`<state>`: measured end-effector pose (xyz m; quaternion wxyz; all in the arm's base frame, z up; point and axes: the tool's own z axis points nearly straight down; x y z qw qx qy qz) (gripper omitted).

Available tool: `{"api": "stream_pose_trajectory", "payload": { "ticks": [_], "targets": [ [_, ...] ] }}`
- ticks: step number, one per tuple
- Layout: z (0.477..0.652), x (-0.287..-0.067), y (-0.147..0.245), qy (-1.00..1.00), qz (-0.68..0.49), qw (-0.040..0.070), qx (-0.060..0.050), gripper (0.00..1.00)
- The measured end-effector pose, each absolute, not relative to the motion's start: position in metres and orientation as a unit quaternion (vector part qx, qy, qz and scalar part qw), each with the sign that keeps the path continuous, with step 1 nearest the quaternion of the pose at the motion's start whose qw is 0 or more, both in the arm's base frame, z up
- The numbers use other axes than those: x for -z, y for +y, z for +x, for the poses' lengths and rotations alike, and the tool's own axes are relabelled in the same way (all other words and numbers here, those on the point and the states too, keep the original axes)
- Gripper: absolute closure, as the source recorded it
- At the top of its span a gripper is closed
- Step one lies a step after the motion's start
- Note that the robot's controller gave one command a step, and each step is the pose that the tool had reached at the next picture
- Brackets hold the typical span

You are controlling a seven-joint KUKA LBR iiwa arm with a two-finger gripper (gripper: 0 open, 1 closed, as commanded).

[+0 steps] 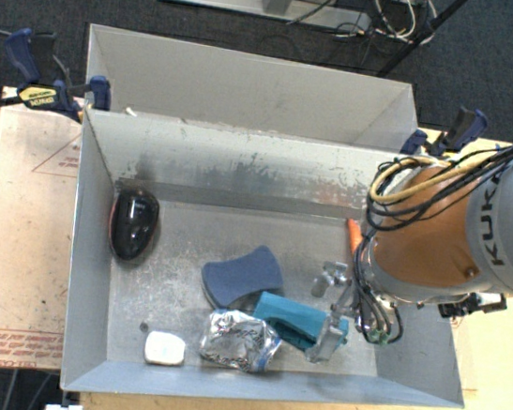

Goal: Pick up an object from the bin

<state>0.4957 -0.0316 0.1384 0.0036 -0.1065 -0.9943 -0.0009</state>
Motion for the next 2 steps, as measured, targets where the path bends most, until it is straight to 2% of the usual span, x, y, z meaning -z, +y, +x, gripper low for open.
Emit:
{"api": "stream_pose_trajectory", "payload": {
  "ticks": [1, 2],
  "targets": [
    [0.5, -0.0671, -0.0116, -0.991, -0.132, 0.004, 0.001, 0.0],
    [0.5037, -0.0705, -0.0083, -0.985, -0.174, 0.001, 0.001, 1.0]
  ]
}}
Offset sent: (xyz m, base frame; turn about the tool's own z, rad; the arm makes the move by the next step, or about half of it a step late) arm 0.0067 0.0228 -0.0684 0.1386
